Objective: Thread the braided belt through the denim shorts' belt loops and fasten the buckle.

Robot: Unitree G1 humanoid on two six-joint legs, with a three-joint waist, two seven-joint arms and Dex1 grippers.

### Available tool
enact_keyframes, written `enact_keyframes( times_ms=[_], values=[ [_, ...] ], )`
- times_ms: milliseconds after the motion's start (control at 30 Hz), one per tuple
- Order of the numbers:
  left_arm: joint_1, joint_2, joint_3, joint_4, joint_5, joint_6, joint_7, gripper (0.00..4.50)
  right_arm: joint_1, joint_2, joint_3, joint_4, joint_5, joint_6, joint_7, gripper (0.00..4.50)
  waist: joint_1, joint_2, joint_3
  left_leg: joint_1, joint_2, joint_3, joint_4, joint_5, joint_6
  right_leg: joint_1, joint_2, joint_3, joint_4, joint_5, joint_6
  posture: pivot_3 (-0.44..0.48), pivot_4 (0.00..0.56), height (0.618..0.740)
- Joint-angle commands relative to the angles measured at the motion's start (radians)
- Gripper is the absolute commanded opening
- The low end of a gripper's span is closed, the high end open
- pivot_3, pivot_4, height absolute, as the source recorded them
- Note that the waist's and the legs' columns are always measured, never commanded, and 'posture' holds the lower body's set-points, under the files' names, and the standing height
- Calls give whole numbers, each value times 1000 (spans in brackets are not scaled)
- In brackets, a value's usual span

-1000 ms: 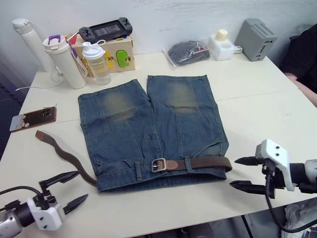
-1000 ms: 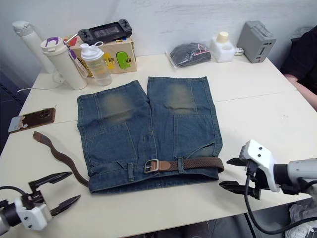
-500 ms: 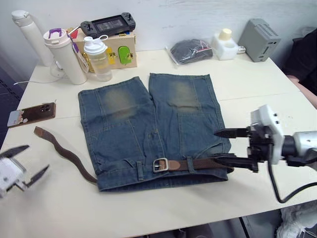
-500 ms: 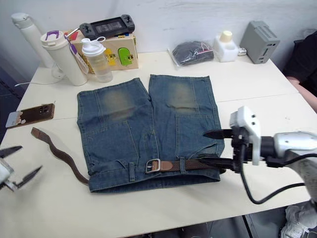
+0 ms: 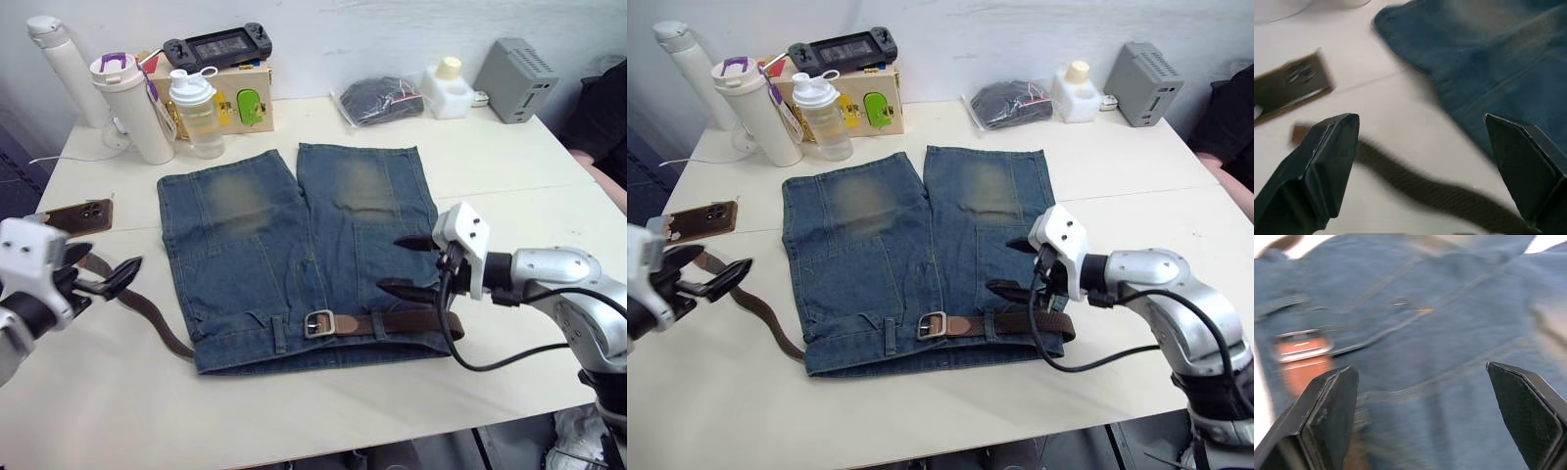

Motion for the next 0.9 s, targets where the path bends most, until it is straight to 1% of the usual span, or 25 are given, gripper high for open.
enact_keyframes(
  times_ms=[33,100,200,233,300,367,400,433,500,567,633,700,733,767,800,867,900],
  values=[
    [-71,37,-223,-4,153,-102,-169,4500,-84,38,102,144,-134,-25,-33,4464,-2,1,0,0,0,1,-1,0,0,0,0,0,1,0,0,0,150,687],
    [-122,15,-326,37,209,-133,-227,4500,-128,72,158,231,-193,-19,-43,4464,-8,1,0,-1,-1,2,-4,0,0,-2,4,0,1,0,0,0,150,687],
    [-194,-22,-458,141,319,-185,-282,4500,-177,136,184,339,-218,22,-60,4464,-12,1,0,-2,0,2,-6,0,-1,-4,8,-2,1,0,0,0,150,687],
    [-221,-37,-485,180,344,-195,-298,4500,-188,150,191,369,-228,33,-61,4464,-13,1,0,-5,1,3,-6,0,-1,-6,9,-3,0,0,0,0,150,687],
    [-280,-72,-529,269,390,-221,-331,4500,-203,155,216,412,-251,52,-44,4464,-11,1,1,-4,2,6,-6,0,-1,-6,11,-4,1,0,0,0,150,687],
    [-328,-94,-566,336,415,-227,-384,4500,-210,139,260,429,-270,85,5,4464,-9,0,0,-4,3,5,-4,2,0,-5,12,-4,1,0,0,0,150,687],
    [-337,-101,-581,360,412,-220,-425,3939,-213,132,279,436,-278,106,23,4500,-9,0,0,-1,3,5,-3,2,0,-3,11,-3,2,0,0,0,150,687],
    [-339,-104,-595,386,423,-227,-459,3654,-216,131,291,444,-288,116,35,4243,-8,-1,-1,0,3,3,-2,2,0,-1,10,-2,2,0,0,0,150,687],
    [-341,-109,-611,432,454,-248,-490,2889,-222,135,298,458,-301,125,41,3685,-8,-1,-3,1,2,2,-2,2,0,0,8,-1,2,0,0,0,150,687],
    [-347,-103,-641,470,505,-283,-523,1987,-229,135,308,473,-324,122,46,2731,-9,-1,-7,1,1,1,-2,2,0,1,5,-1,2,0,0,0,150,687],
    [-358,-105,-655,489,538,-299,-543,1278,-234,143,306,488,-340,120,36,1976,-9,-1,-12,1,0,1,-2,2,0,2,3,-1,1,0,0,0,150,687],
    [-382,-121,-672,513,576,-332,-550,440,-239,162,291,502,-348,122,12,1125,-8,-1,-18,2,0,0,-2,2,0,3,2,-1,1,0,0,0,150,687],
    [-391,-128,-679,523,594,-347,-552,182,-241,169,286,507,-353,122,3,852,-8,-1,-19,3,0,0,-2,2,0,4,2,-1,1,0,0,0,150,687],
    [-415,-140,-701,548,636,-380,-547,0,-243,178,284,521,-372,114,-24,334,-8,0,-21,4,0,0,-2,2,0,5,2,-2,1,0,1,0,150,687],
    [-442,-154,-723,577,676,-409,-539,0,-246,188,279,541,-391,105,-55,49,-7,0,-22,7,0,0,-2,2,0,7,1,-1,1,0,1,0,150,687],
    [-473,-173,-744,616,725,-445,-535,0,-249,202,270,565,-414,96,-88,49,-1,3,-27,17,-1,-1,-5,1,-1,19,1,-2,-2,0,1,0,150,687],
    [-512,-194,-766,656,764,-476,-526,0,-252,210,267,588,-434,83,-118,49,2,3,-28,19,-1,-2,-5,-1,-3,20,-1,-2,-4,0,1,0,150,687]
  ],
)
